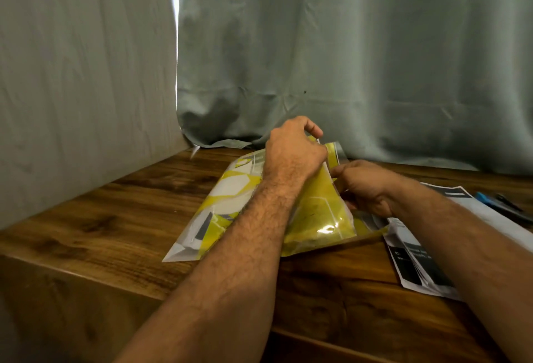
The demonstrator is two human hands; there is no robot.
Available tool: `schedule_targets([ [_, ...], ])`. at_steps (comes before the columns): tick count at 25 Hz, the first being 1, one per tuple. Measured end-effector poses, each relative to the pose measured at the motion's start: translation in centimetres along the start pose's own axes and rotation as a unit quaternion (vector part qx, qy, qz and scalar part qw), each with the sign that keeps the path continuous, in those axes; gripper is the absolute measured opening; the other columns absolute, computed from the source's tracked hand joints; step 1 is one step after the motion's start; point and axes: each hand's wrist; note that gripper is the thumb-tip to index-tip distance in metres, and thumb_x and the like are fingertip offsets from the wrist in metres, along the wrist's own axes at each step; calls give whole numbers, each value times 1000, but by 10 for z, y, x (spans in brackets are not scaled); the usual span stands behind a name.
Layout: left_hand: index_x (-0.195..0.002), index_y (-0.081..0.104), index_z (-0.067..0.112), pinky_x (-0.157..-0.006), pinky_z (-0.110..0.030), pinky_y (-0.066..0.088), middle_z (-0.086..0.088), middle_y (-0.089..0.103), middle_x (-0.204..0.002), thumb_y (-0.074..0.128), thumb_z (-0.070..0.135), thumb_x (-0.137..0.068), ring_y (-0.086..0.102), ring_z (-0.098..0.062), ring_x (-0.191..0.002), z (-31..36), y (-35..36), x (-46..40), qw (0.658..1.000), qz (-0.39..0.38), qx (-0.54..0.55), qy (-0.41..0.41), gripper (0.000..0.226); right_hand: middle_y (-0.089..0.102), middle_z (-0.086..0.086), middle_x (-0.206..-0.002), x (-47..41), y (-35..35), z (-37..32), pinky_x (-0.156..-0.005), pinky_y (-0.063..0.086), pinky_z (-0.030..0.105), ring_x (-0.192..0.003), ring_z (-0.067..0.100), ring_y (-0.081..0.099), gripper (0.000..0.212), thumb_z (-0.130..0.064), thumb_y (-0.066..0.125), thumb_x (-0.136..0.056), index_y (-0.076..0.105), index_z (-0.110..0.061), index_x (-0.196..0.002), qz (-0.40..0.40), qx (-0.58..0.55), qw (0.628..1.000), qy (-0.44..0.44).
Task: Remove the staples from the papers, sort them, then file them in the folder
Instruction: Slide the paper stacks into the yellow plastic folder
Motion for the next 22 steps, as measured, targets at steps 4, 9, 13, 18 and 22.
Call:
schedule_targets([
  [4,-81,69,27,-78,-36,59,4,70,-74,66,17,-65,67,-20,-80,-2,1,-3,1000,-9,3,-1,20,70,25,-108,1,6,-1,-91,55,55,-103,41,68,31,12,54,-83,68,4,-110,16,14,1000,-12],
  [9,-80,66,29,-83,-35,58,4,71,-84,70,20,-66,67,-19,-87,-8,12,-2,998,-49,-34,-1,17,73,15,-75,3,8,5,-55,60,34,-65,25,71,11,7,56,-90,65,5,-96,30,6,1000,4],
  [13,-82,67,30,-82,-30,56,4,71,-88,69,21,-68,66,-18,-89,-10,15,-2,997,-52,-55,2,16,72,14,-71,11,1,4,-47,57,28,-55,18,70,19,16,54,-87,65,7,-99,24,-12,999,29],
  [18,-75,64,28,-77,-27,53,3,71,-87,67,21,-69,65,-20,-87,-13,26,4,985,-120,-124,15,10,66,13,-56,13,14,4,-41,54,29,-45,19,65,21,20,49,-85,62,4,-81,50,11,998,21],
  [22,-81,68,22,-83,-35,57,-2,74,-92,59,25,-78,67,-25,-91,-17,42,17,969,-188,-154,48,10,69,16,-76,8,-24,0,-49,58,31,-51,24,65,7,3,64,-88,69,5,-92,172,133,976,24],
])
Point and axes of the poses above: each hand's wrist, its own x-axis away from the middle knuckle, its own y-axis out of the palm, z = x × y
